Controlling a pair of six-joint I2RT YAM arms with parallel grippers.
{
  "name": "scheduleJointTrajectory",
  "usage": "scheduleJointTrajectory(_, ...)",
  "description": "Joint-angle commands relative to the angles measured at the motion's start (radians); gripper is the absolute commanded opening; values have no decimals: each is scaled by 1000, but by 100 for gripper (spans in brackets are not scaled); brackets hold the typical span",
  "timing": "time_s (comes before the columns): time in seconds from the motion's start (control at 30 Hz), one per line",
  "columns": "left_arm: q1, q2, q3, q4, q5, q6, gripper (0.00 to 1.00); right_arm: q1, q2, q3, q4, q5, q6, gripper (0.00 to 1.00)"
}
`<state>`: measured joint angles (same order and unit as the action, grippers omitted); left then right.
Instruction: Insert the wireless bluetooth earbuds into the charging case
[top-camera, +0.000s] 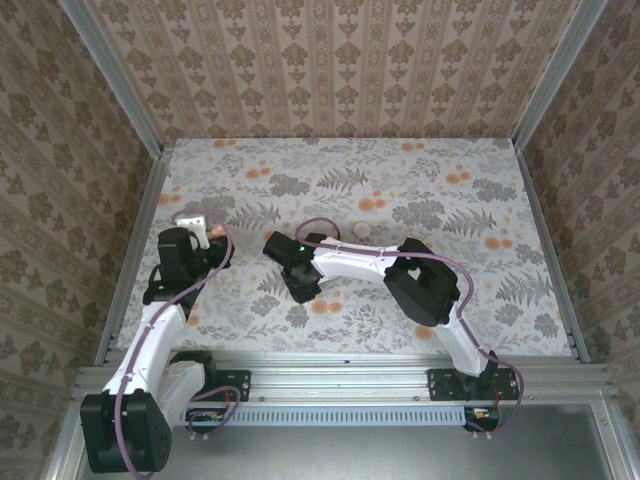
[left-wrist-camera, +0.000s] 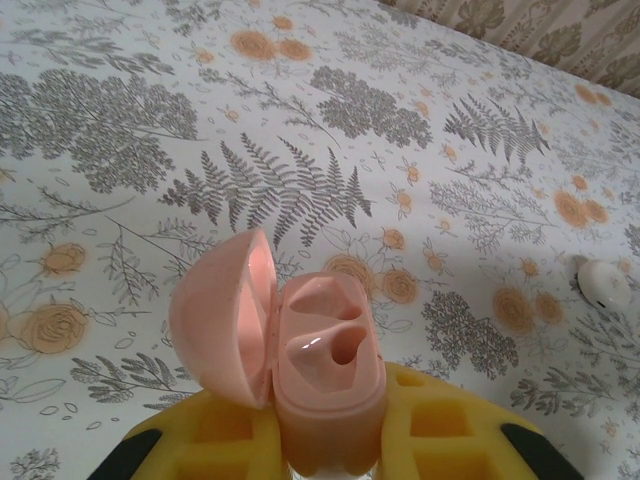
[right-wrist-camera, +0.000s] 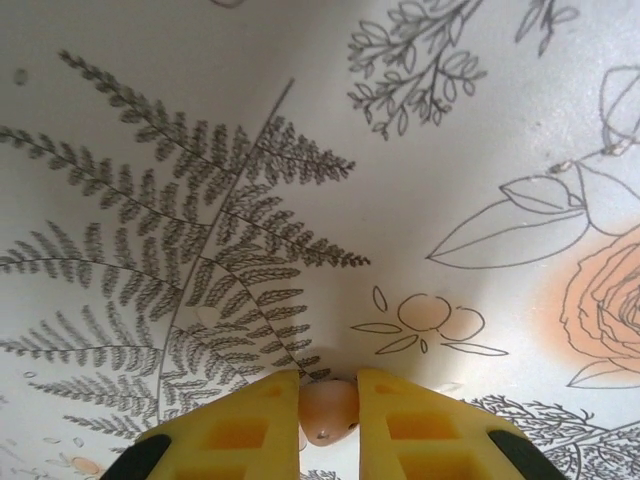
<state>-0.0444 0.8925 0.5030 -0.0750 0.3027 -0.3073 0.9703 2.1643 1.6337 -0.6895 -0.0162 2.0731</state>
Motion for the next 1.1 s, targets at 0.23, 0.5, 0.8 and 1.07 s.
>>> scheduleJointTrajectory(0.23, -58, 23, -20, 51, 65, 43, 0, 1, -232, -205, 101, 210, -130, 18)
scheduleJointTrajectory(0.5, -206, 79, -56, 131, 113, 121, 0, -15, -442, -424, 235, 342, -361, 18)
scheduleJointTrajectory(0.8, -398, 204, -53, 206, 169, 281, 0, -120, -670, -624, 394, 404, -742, 18)
scheduleJointTrajectory(1.07, -469, 314, -56, 351, 332, 390, 0, -189, -824, -748, 546, 396, -1024, 18)
